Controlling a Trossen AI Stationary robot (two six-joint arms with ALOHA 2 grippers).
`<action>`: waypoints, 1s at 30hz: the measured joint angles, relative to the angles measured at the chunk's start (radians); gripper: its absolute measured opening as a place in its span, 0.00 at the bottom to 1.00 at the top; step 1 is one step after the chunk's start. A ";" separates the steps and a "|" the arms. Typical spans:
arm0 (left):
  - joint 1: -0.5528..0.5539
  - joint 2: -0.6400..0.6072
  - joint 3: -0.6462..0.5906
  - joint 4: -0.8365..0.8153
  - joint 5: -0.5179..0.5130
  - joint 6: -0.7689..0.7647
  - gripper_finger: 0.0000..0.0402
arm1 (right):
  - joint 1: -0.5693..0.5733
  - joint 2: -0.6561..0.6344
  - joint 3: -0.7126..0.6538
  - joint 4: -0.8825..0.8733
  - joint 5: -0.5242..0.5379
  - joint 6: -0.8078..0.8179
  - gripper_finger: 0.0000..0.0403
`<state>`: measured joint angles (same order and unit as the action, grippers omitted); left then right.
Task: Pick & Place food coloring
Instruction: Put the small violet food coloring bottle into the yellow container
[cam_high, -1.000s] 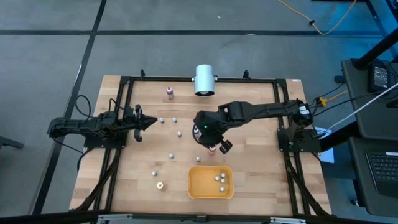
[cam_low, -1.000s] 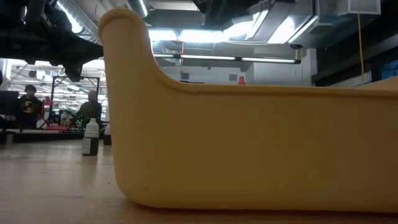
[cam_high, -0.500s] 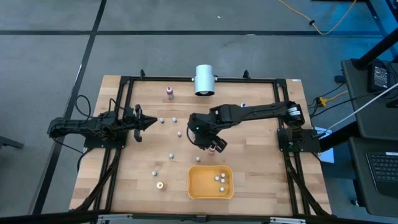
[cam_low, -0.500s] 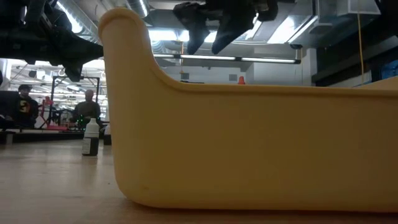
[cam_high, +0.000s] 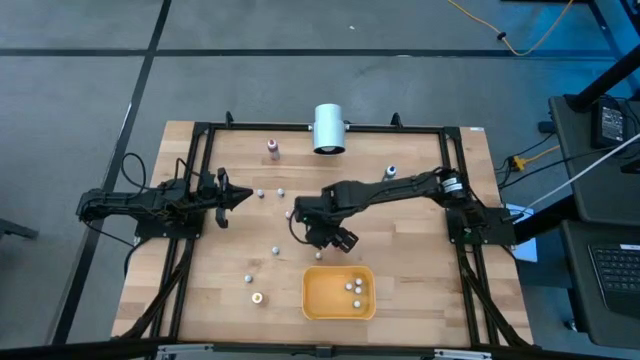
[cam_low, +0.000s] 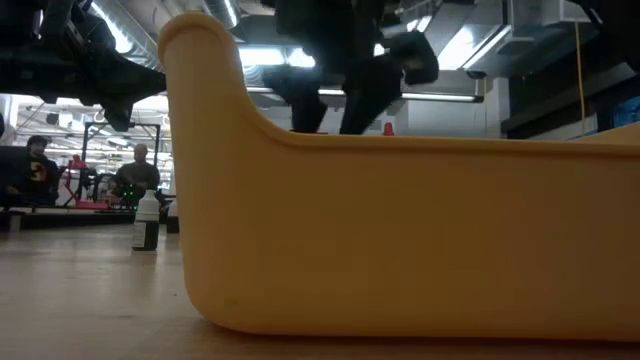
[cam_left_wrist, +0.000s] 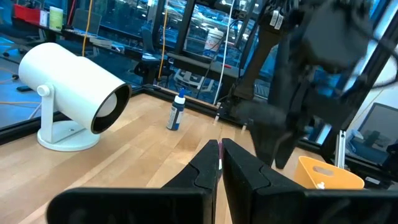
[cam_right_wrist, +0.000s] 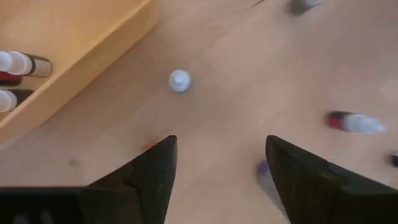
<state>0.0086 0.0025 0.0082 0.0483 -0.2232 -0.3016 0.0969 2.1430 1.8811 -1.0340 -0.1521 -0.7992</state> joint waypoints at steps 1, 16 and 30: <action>0.000 0.000 0.000 0.000 0.000 0.000 0.04 | 0.005 0.012 -0.001 -0.003 0.001 0.002 0.61; 0.000 0.000 0.000 0.000 0.000 0.000 0.04 | 0.069 0.097 -0.001 0.039 -0.061 0.001 0.47; 0.000 0.000 0.000 0.000 0.000 0.000 0.04 | 0.069 0.105 -0.025 0.138 -0.071 0.002 0.45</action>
<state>0.0084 0.0025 0.0082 0.0486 -0.2230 -0.3014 0.1661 2.2482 1.8560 -0.8959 -0.2226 -0.7969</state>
